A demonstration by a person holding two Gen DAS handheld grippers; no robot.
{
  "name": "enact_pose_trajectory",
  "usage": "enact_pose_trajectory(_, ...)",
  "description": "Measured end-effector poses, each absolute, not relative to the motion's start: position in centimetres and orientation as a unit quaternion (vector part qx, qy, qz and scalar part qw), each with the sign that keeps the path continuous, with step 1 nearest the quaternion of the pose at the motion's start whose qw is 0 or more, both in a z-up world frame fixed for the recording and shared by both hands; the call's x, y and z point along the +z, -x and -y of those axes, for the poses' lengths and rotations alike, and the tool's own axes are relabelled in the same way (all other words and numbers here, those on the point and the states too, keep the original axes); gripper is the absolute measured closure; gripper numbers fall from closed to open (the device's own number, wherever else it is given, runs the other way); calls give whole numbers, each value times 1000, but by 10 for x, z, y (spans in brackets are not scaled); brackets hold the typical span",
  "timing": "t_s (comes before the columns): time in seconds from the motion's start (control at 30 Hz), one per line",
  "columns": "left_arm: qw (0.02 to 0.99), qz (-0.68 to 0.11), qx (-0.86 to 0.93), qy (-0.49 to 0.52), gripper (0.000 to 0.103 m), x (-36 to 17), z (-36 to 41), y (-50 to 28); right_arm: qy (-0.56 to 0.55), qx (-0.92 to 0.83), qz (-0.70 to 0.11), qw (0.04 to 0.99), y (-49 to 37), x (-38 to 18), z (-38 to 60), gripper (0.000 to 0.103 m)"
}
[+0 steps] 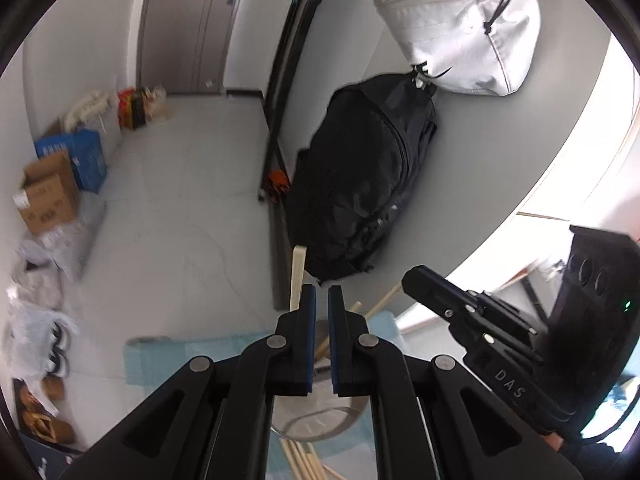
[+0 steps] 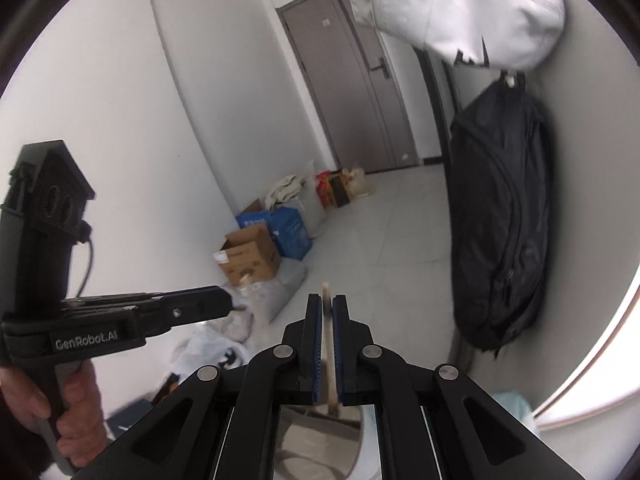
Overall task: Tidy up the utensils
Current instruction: 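Open the left gripper over the caddy while the right gripper opens releasing its chopsticks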
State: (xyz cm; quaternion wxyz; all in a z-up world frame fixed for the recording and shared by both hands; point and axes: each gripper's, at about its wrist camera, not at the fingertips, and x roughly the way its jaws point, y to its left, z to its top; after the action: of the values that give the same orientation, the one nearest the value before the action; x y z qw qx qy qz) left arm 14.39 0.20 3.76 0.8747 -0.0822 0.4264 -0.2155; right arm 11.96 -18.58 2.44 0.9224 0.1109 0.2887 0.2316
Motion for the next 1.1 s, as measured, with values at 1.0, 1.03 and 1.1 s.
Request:
enact_pose_trajectory(1.0,928,-338,-121,95,38,79,-24,-63,-131,238,-239,932,-28,69,209,38)
enact_pose_trajectory(1.03,929,-336,-121,94,38,80,-24,-61,-130,239,-235,933,-23,71,209,36)
enact_pose_trajectory(1.1,931,-332,-119,95,30,80,-23,-55,-126,242,-229,935,-16,73,209,34)
